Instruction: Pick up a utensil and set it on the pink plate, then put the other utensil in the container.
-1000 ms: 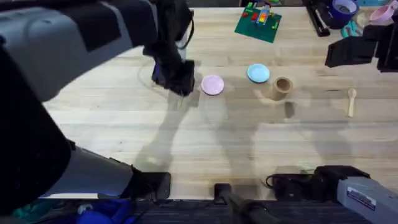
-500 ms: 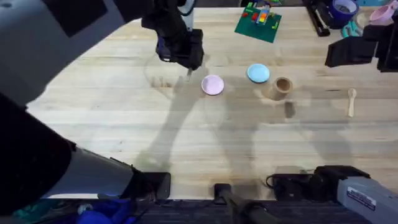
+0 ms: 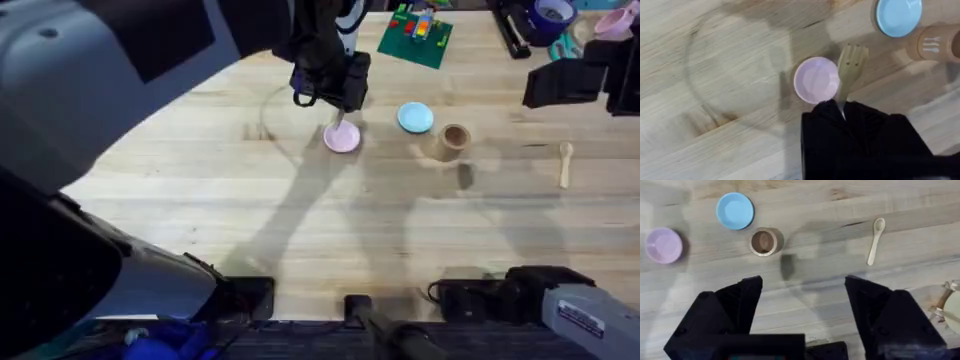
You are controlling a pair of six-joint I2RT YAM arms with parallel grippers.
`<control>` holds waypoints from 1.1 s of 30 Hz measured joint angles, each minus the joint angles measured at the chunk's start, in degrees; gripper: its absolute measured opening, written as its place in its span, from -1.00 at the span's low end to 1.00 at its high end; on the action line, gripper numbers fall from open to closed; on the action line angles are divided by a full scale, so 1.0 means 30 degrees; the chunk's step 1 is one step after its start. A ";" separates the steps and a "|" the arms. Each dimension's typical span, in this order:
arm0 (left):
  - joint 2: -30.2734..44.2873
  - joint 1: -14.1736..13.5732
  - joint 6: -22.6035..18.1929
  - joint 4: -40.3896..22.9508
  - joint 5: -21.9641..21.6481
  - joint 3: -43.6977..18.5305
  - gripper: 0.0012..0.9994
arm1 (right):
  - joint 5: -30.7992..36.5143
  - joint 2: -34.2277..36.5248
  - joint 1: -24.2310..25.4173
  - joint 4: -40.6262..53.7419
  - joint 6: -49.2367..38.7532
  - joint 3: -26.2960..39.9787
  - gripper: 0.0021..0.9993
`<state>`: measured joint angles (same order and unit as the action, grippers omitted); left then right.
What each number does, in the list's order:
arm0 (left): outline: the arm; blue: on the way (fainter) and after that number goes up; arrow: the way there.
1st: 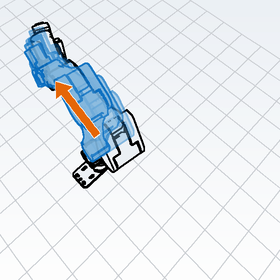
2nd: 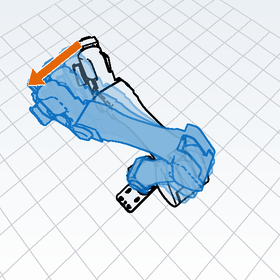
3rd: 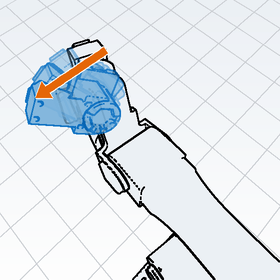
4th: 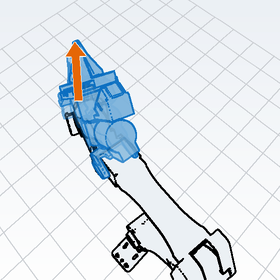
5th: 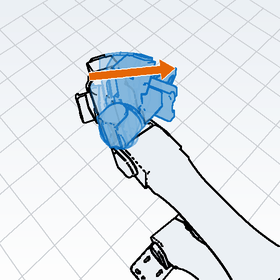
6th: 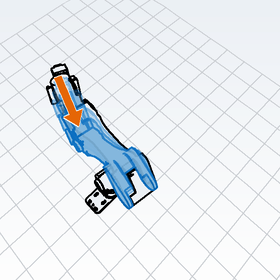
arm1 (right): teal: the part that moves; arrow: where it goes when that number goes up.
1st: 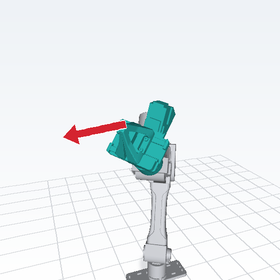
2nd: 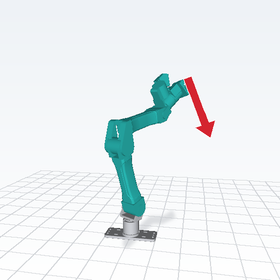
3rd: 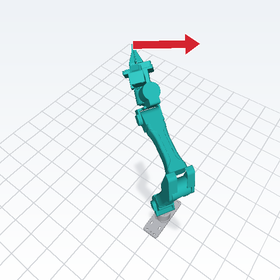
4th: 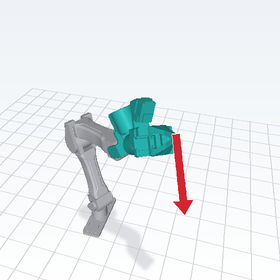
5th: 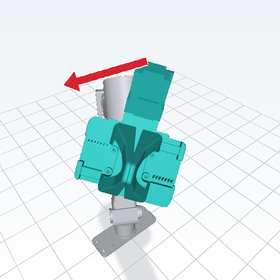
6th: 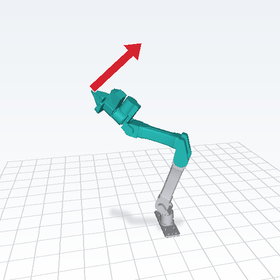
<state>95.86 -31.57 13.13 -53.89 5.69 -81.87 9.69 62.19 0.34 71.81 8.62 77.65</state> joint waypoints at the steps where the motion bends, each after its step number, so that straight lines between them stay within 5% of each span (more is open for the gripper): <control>1: 0.0070 0.0011 0.0076 0.0002 -0.0030 0.0000 -0.92 | 0.0000 0.0007 0.0000 0.0000 0.0000 0.0000 0.99; 33: 0.3679 0.0036 0.0349 0.0080 -0.0131 -0.0015 -0.92 | 0.0000 0.0007 0.0000 0.0000 0.0000 0.0000 0.99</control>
<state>106.89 -31.46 14.17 -53.65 5.30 -81.91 9.69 62.22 0.34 71.81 8.62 77.65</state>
